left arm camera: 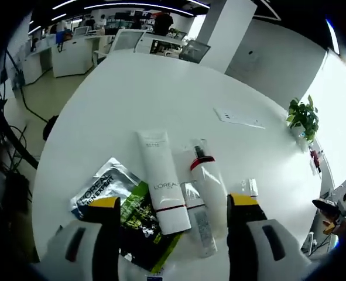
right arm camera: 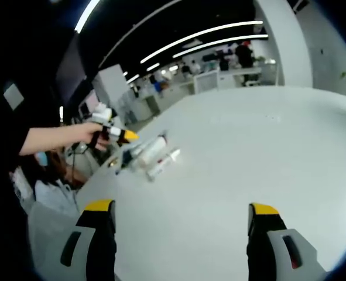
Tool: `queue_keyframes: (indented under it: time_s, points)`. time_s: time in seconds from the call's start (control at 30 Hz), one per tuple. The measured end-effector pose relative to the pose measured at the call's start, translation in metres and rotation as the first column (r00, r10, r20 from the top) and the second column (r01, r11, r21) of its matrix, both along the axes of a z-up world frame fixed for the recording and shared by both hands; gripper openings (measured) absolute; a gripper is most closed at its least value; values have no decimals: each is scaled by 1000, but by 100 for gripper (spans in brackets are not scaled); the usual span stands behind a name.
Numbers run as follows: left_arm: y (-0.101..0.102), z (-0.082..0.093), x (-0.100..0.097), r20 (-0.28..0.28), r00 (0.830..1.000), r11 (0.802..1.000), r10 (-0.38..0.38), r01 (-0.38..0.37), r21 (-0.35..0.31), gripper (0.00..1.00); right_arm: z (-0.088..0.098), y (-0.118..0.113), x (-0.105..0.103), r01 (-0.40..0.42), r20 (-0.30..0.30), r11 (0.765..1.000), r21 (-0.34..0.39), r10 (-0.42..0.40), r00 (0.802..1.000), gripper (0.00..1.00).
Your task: Arrange the skincare products in the storage area until every visible bottle or jar stands upright without overlapping.
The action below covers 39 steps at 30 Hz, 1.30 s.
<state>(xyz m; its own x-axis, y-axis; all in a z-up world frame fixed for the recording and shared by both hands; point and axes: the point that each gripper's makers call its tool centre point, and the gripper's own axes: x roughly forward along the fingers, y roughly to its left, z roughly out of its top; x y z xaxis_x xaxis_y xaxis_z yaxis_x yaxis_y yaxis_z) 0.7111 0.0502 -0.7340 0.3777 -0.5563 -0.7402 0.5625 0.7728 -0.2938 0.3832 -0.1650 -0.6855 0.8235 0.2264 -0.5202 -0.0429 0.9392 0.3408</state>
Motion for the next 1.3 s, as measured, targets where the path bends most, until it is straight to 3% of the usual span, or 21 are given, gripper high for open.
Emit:
queue_keyframes:
  time_s: [0.73, 1.0, 1.3]
  points:
    - [-19, -24, 31, 29, 999, 997, 19, -21, 75, 55, -12, -16, 1, 21, -24, 1000, 4, -21, 999, 94]
    - [-27, -30, 35, 50, 999, 996, 18, -23, 87, 51, -16, -16, 5, 15, -32, 1000, 7, -15, 999, 94]
    - [-32, -40, 39, 58, 998, 990, 9, -17, 143, 48, -21, -17, 8, 21, -36, 1000, 16, -20, 999, 94]
